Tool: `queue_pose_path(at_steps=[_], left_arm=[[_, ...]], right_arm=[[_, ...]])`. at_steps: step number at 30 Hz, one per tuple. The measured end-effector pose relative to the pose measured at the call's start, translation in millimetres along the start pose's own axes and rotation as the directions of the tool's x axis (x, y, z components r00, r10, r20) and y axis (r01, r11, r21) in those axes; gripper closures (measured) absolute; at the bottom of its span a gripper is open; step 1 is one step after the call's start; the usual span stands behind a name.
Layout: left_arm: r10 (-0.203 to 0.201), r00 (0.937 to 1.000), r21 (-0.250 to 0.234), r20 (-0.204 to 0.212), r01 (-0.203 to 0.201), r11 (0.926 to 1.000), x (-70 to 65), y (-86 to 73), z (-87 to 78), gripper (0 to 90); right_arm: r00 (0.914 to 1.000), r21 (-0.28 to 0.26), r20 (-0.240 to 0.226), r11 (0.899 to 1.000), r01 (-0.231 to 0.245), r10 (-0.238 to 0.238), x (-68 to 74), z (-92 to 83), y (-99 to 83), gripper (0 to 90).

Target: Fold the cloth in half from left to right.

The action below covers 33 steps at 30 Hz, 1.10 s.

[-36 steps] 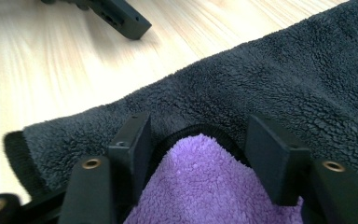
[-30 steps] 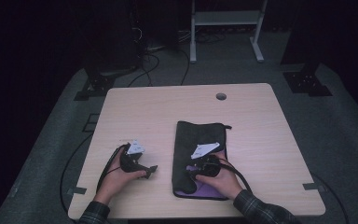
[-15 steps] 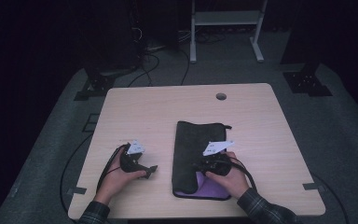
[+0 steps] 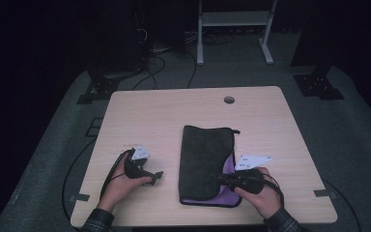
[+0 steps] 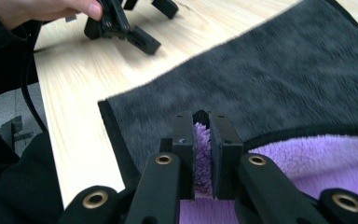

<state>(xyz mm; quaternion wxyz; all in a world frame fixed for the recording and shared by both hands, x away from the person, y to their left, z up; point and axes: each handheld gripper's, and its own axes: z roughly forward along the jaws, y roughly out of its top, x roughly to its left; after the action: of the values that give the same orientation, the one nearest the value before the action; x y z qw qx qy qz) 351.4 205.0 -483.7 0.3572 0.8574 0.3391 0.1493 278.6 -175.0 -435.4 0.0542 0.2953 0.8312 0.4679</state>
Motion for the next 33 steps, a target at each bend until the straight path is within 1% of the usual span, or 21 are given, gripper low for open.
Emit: queue_pose_path(at_steps=[2,4,9,12,17,20,22,23,25,29,32,33], left_arm=[[-0.001,1.0000,-0.001,0.000,0.001,1.0000,-0.1,0.0,0.1,0.0],[-0.001,1.0000,-0.001,0.000,0.001,1.0000,-0.1,0.0,0.1,0.0],[0.002,1.0000,-0.002,-0.002,-0.002,1.0000,0.1,0.0,0.1,0.0],[0.002,1.0000,-0.001,-0.002,-0.002,1.0000,0.0,0.0,0.0,0.0],[0.001,1.0000,-0.001,-0.002,-0.001,1.0000,0.0,0.0,0.0,0.0],[0.001,1.0000,-0.002,-0.003,-0.001,1.0000,-0.1,-0.1,0.0,0.0],[0.001,1.0000,-0.002,-0.003,-0.001,1.0000,-0.1,-0.1,0.0,0.0],[0.001,1.0000,-0.002,-0.003,-0.001,1.0000,-0.1,-0.1,0.0,0.0],[0.000,1.0000,-0.001,-0.004,0.000,1.0000,-0.1,-0.1,-0.1,0.0],[0.000,1.0000,-0.002,-0.006,0.000,1.0000,-0.2,-0.1,-0.1,0.0],[-0.002,1.0000,-0.001,-0.007,0.002,1.0000,-0.5,-0.2,-0.1,0.0],[-0.002,1.0000,-0.001,-0.008,0.002,1.0000,-0.5,-0.2,-0.1,0.0]], right_arm=[[0.9999,0.012,0.011,1.000,-0.006,0.006,-0.9,-2.1,-6.3,80.7],[0.9997,0.036,0.015,0.999,-0.018,0.017,-1.0,-2.6,-12.6,80.2],[0.9981,0.096,0.060,0.995,0.004,-0.009,2.0,-2.9,-24.0,75.9],[0.9961,0.120,0.086,0.993,0.006,-0.017,3.1,-6.8,-30.8,73.5],[0.9936,0.162,0.112,0.987,-0.011,-0.007,3.4,-18.8,-42.3,77.4],[0.9920,0.185,0.126,0.983,-0.015,-0.008,3.0,-25.7,-49.2,78.1],[0.9913,0.189,0.131,0.981,-0.030,0.005,3.2,-30.5,-52.8,78.1],[0.9913,0.189,0.132,0.982,-0.028,0.003,2.8,-33.2,-54.6,77.9],[0.9903,0.179,0.138,0.983,-0.040,0.015,2.1,-39.1,-57.7,76.9],[0.9851,0.126,0.169,0.991,-0.054,0.032,-5.7,-48.6,-60.6,68.2],[0.9787,0.097,0.202,0.993,-0.059,0.039,-14.9,-51.4,-59.4,61.7],[0.9764,0.090,0.213,0.994,-0.054,0.034,-18.3,-51.5,-58.7,59.4]])
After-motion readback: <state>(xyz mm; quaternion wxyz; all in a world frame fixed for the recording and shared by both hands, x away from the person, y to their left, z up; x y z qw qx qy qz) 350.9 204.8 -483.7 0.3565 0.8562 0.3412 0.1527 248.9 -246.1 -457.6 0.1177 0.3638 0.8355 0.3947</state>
